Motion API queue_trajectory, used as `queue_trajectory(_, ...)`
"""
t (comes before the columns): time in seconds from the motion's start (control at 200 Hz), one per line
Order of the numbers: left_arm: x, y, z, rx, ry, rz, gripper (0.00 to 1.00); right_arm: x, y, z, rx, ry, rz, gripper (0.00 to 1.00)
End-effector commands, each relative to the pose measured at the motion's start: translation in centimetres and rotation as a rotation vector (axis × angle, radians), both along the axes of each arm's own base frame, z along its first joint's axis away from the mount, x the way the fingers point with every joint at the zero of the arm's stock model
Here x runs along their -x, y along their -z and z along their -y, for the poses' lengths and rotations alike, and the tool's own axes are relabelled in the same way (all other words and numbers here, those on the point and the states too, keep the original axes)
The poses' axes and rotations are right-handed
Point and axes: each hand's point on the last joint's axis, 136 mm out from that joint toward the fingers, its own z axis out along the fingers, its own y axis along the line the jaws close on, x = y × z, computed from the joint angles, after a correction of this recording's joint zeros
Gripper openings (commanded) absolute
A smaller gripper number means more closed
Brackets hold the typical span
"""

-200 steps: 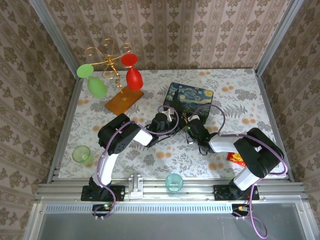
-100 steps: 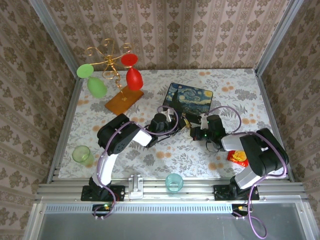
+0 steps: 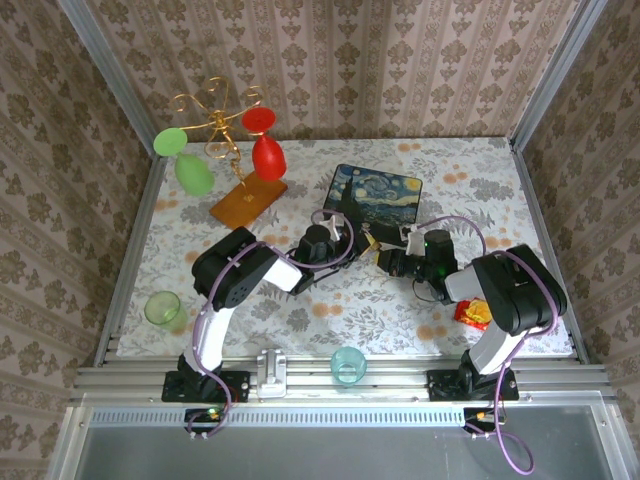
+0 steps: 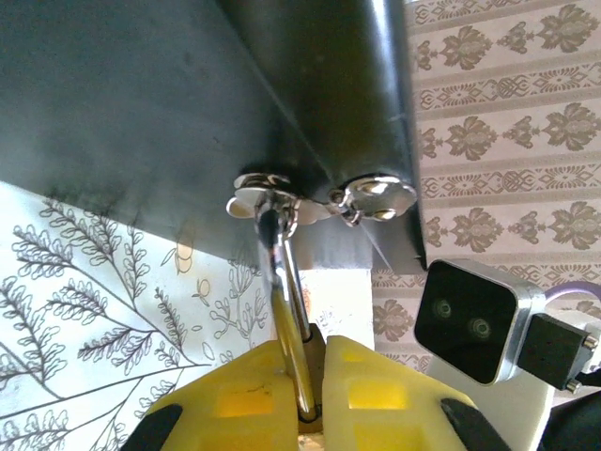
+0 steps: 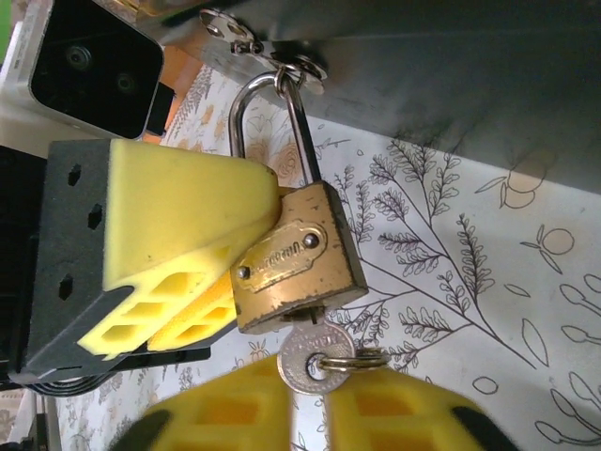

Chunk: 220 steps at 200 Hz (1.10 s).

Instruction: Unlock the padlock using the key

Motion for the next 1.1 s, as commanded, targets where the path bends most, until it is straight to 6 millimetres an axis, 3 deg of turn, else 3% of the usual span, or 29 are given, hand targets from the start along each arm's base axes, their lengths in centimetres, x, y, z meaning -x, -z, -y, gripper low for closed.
queue_trajectory(0.0,2.0,0.1,0.2,-0.016,0.071,0.0,0.0,-0.4,1.9,3.1,0.062,0.17,-0.102,0.24)
queue_trajectory(0.235,1.9,0.2,0.0,-0.017,0.064,-0.002,0.0,-0.3,1.0,4.6,0.129,0.23,-0.077,0.26)
queue_trajectory(0.435,1.7,0.2,-0.1,-0.016,0.057,-0.004,0.0,0.0,1.1,4.4,0.13,0.217,-0.084,0.27)
queue_trajectory(0.505,1.7,0.1,-0.2,-0.014,0.057,-0.004,0.0,0.1,0.9,4.4,0.145,0.219,-0.057,0.33)
queue_trajectory(0.58,1.6,0.0,-0.3,-0.014,0.058,-0.002,0.0,0.2,0.9,4.0,0.253,0.226,-0.035,0.4)
queue_trajectory(0.725,1.5,-0.3,-0.4,-0.02,0.06,0.002,0.0,0.6,0.2,2.7,0.599,0.2,0.064,0.41)
queue_trajectory(0.845,1.5,-0.3,-0.6,-0.026,0.062,0.003,0.0,0.5,0.4,3.3,0.699,0.252,0.063,0.42)
queue_trajectory(0.94,1.5,-0.3,-0.7,-0.026,0.059,0.003,0.0,0.5,0.7,2.5,0.774,0.227,0.08,0.43)
queue_trajectory(1.095,1.4,-0.4,-1.0,-0.021,0.057,0.004,0.0,0.8,0.8,1.3,0.731,0.173,0.113,0.43)
